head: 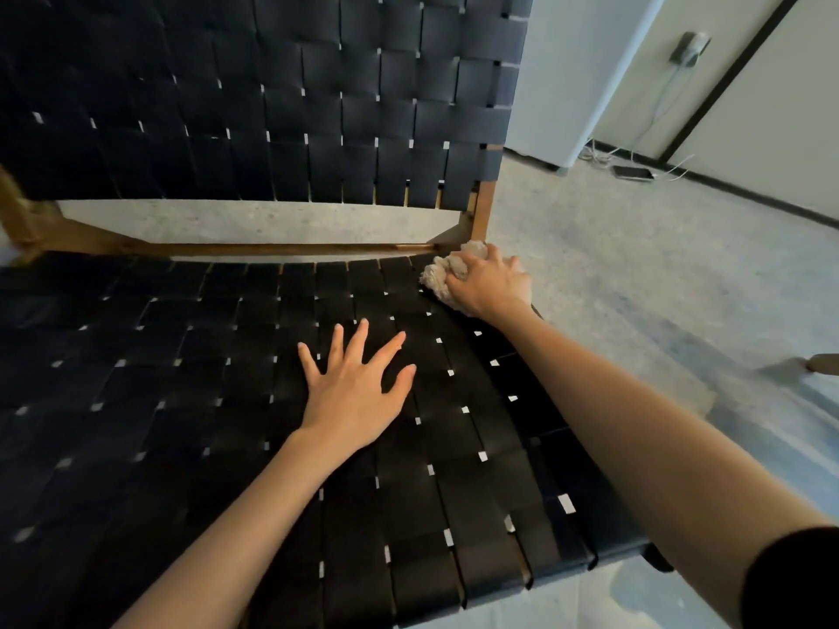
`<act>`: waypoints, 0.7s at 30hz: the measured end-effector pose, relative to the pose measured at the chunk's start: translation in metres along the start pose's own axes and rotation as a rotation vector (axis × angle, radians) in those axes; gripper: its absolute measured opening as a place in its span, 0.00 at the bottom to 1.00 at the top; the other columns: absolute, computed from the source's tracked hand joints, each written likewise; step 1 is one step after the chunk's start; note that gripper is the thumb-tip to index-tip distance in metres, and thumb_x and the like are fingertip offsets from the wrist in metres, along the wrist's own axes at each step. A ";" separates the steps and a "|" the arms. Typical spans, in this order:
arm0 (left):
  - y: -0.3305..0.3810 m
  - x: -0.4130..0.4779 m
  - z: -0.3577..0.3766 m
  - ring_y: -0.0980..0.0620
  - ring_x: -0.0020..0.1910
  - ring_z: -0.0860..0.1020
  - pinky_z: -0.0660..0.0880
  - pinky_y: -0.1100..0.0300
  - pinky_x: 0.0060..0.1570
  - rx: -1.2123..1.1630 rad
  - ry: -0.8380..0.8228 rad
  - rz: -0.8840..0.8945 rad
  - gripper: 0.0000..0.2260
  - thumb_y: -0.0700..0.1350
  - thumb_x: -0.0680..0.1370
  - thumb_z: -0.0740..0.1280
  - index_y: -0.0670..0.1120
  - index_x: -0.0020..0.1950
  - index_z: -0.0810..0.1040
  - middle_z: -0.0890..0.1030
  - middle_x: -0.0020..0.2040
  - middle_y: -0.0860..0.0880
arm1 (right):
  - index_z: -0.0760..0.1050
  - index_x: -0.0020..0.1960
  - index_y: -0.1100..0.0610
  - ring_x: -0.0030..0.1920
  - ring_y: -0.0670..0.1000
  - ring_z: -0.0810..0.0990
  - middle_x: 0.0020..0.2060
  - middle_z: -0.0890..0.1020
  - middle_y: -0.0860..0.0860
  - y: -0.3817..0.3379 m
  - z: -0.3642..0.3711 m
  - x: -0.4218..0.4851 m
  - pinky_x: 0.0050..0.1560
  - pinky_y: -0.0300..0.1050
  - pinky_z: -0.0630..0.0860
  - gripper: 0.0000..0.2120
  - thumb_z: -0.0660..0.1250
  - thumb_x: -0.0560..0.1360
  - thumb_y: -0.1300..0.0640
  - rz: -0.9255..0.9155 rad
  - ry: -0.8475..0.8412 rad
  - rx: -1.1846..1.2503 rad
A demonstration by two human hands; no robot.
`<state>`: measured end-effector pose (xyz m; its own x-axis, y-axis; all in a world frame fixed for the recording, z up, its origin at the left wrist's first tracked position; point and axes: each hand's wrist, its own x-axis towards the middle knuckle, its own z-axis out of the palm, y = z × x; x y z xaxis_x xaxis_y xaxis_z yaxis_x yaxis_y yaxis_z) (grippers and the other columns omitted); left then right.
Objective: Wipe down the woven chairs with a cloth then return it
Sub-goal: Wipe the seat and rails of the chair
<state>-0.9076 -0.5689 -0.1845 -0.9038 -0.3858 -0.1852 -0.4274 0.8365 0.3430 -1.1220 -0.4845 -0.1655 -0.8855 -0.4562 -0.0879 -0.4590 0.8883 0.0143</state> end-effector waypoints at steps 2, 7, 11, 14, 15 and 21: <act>0.000 0.001 0.002 0.45 0.76 0.40 0.36 0.35 0.69 0.020 0.006 -0.004 0.24 0.64 0.79 0.46 0.64 0.75 0.49 0.45 0.79 0.50 | 0.64 0.71 0.42 0.67 0.64 0.67 0.70 0.66 0.55 -0.003 0.004 0.016 0.57 0.60 0.71 0.25 0.51 0.77 0.36 -0.008 0.004 0.005; 0.000 0.002 0.003 0.47 0.76 0.39 0.35 0.37 0.70 0.018 0.007 -0.025 0.24 0.64 0.79 0.45 0.65 0.75 0.48 0.44 0.78 0.52 | 0.64 0.72 0.44 0.67 0.62 0.67 0.71 0.67 0.55 -0.006 0.009 0.039 0.61 0.60 0.69 0.26 0.53 0.77 0.36 -0.037 -0.001 0.014; -0.002 -0.001 0.003 0.48 0.77 0.40 0.35 0.38 0.69 -0.004 0.016 -0.016 0.23 0.62 0.80 0.46 0.64 0.75 0.51 0.46 0.78 0.52 | 0.64 0.73 0.45 0.69 0.61 0.66 0.71 0.67 0.54 -0.004 0.007 0.034 0.65 0.59 0.65 0.26 0.54 0.78 0.38 -0.077 0.007 0.034; -0.006 -0.002 0.000 0.49 0.77 0.43 0.37 0.41 0.71 -0.063 0.040 -0.011 0.22 0.59 0.81 0.48 0.61 0.75 0.53 0.49 0.78 0.52 | 0.62 0.74 0.47 0.72 0.60 0.63 0.74 0.64 0.53 -0.003 0.005 0.018 0.70 0.59 0.62 0.27 0.55 0.78 0.40 -0.135 0.016 0.030; -0.008 -0.004 -0.001 0.50 0.77 0.43 0.37 0.43 0.72 -0.086 0.041 -0.011 0.21 0.57 0.82 0.48 0.60 0.76 0.54 0.49 0.78 0.52 | 0.62 0.75 0.48 0.72 0.59 0.62 0.75 0.63 0.52 -0.003 0.004 0.012 0.71 0.59 0.61 0.27 0.55 0.78 0.40 -0.157 0.015 0.028; -0.034 -0.030 -0.014 0.44 0.76 0.38 0.40 0.44 0.73 -0.056 0.054 0.007 0.21 0.55 0.82 0.48 0.60 0.76 0.53 0.43 0.78 0.52 | 0.60 0.75 0.43 0.75 0.59 0.56 0.77 0.56 0.49 0.000 -0.006 -0.052 0.74 0.60 0.53 0.27 0.54 0.78 0.37 -0.298 -0.054 -0.031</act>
<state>-0.8661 -0.5908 -0.1778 -0.9058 -0.4023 -0.1329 -0.4207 0.8167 0.3949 -1.0763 -0.4607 -0.1544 -0.7071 -0.6921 -0.1453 -0.7006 0.7135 0.0108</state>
